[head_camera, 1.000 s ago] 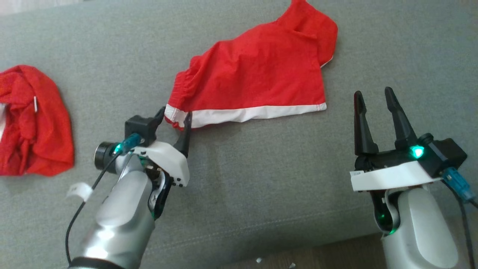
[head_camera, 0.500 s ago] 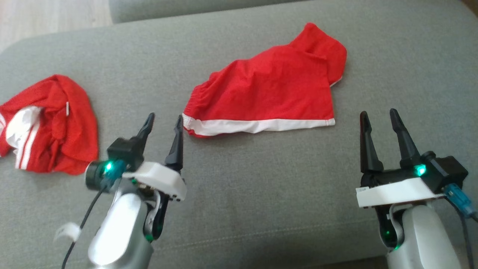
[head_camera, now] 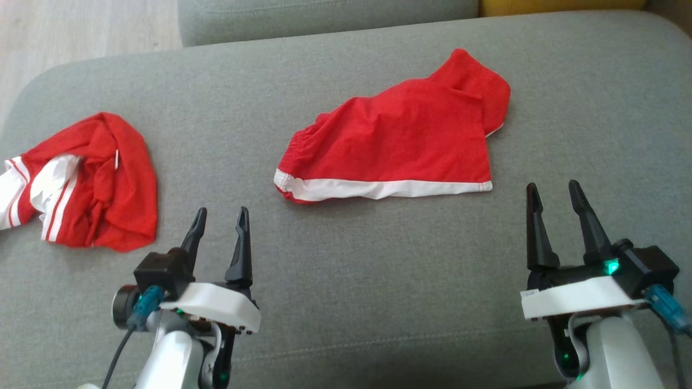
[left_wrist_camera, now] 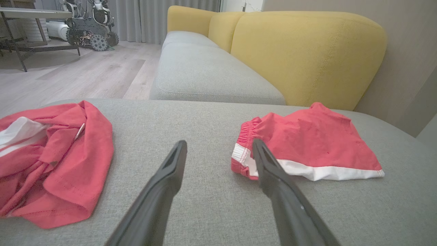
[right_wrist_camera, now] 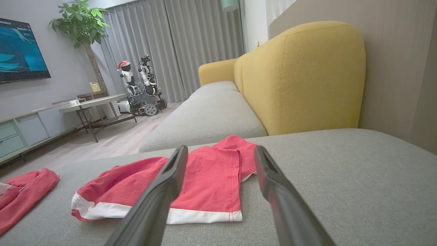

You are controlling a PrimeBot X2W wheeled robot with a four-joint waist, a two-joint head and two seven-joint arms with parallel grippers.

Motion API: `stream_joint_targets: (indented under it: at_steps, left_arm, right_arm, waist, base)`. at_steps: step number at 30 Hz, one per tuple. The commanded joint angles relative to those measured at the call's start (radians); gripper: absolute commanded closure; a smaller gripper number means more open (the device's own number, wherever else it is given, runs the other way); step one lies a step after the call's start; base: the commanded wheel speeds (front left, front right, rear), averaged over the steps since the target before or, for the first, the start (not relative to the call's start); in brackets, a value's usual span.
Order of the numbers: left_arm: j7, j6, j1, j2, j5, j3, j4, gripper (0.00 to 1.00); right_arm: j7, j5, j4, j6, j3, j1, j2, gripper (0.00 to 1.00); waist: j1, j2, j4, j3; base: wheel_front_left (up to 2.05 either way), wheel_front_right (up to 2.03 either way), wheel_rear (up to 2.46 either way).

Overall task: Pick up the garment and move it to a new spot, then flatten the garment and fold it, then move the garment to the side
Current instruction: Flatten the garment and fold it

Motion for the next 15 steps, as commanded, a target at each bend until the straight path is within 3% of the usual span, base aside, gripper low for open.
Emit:
stream_joint_targets:
  at_steps: [1, 7, 15]
  left_arm:
    - [-0.005, 0.000, -0.037, 0.001, 0.009, 0.037, -0.035, 0.00]
    - [-0.005, -0.023, -0.085, -0.001, 0.039, 0.015, 0.043, 0.00]
    - [-0.005, -0.063, -0.278, 0.031, 0.105, -0.021, 0.269, 0.00]
  right_arm:
    - [-0.007, -0.010, -0.035, 0.007, 0.023, -0.020, 0.001, 0.00]
    - [-0.007, -0.009, -0.040, 0.007, 0.038, -0.040, 0.001, 0.00]
    - [-0.007, 0.006, -0.044, 0.007, 0.058, -0.071, 0.001, 0.00]
  waist:
    - [0.0000, -0.0001, -0.001, 0.003]
    - [0.0000, -0.0001, -0.023, 0.040]
    - [0.0000, -0.0001, -0.083, 0.105]
  base:
    - [0.00, 0.00, 0.00]
    - [0.00, 0.00, 0.00]
    - [0.00, 0.00, 0.00]
